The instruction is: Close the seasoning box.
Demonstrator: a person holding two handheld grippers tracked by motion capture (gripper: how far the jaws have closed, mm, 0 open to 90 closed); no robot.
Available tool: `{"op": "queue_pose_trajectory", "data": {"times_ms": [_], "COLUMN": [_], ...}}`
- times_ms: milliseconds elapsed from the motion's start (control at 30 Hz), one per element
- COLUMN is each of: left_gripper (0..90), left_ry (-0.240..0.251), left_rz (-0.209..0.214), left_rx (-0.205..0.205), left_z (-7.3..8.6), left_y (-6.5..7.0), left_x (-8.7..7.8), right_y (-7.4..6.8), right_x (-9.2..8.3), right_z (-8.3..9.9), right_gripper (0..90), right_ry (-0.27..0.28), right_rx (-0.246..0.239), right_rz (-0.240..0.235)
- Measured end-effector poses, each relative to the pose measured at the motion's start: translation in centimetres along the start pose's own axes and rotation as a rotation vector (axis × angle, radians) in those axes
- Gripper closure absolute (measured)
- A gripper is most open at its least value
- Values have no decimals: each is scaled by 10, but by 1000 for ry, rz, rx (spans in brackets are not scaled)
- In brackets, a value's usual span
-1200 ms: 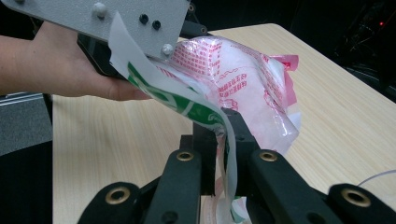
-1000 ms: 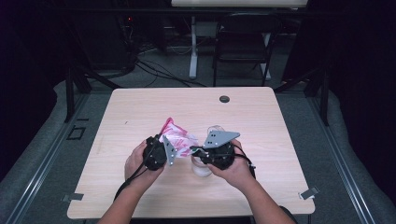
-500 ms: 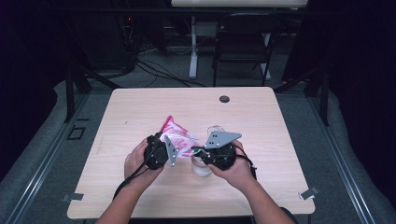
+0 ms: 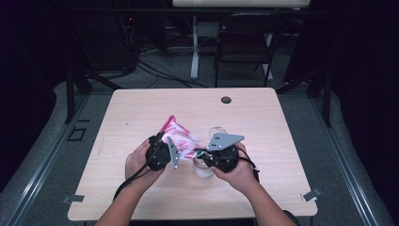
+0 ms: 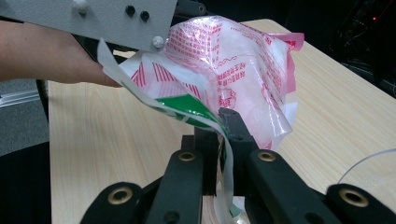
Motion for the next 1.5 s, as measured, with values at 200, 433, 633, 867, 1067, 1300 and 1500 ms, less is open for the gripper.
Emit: {"op": "queue_pose_trajectory", "data": {"times_ms": [200,433,633,867,1067,1300,1500], "left_gripper": [605,606,606,606,606,607,607], "left_ry": [16,16,5,17,9,10,4], "left_rz": [-16,-35,-45,-58,-61,-72,-82], "left_rx": [7,36,66,80,108,131,158], "left_z": [-2,-3,-4,-7,-9,-11,-12], "left_y": [0,-2,-4,-6,-8,-10,-11], "left_x": [1,-1,-2,-2,-4,-5,-5], "right_y": [0,1,1,2,3,4,5], "right_x": [0,0,-1,-1,-2,-3,-2], "right_z": [1,2,3,3,3,3,4], "right_gripper": [867,870,871,872,872,873,873], "right_ry": [-3,0,-7,-3,-5,3,6], "right_rx": [1,7,6,12,13,23,29], "right_rz": [-1,0,2,0,2,2,-3]}}
Point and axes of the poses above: each handheld gripper's, and its own axes: x roughly forward along the jaws, z roughly out of its underside, y roughly to its right, the point moved 7 cm from there along x, roughly forward along the jaws, and after that the axes turned 5 degrees about y, right-handed, at the moved point
